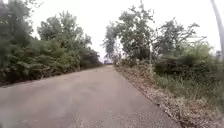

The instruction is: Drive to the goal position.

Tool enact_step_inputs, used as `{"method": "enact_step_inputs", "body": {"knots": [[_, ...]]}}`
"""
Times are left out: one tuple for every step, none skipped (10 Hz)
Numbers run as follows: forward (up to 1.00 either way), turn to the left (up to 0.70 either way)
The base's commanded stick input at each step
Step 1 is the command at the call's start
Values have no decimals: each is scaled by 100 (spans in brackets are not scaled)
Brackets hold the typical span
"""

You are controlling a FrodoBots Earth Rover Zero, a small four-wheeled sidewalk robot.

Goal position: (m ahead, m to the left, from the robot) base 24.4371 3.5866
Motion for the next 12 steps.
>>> {"method": "enact_step_inputs", "body": {"knots": [[100,0],[100,0],[100,0],[100,0],[100,0],[100,0],[100,0],[100,0],[100,0],[100,0],[100,0],[100,0]]}}
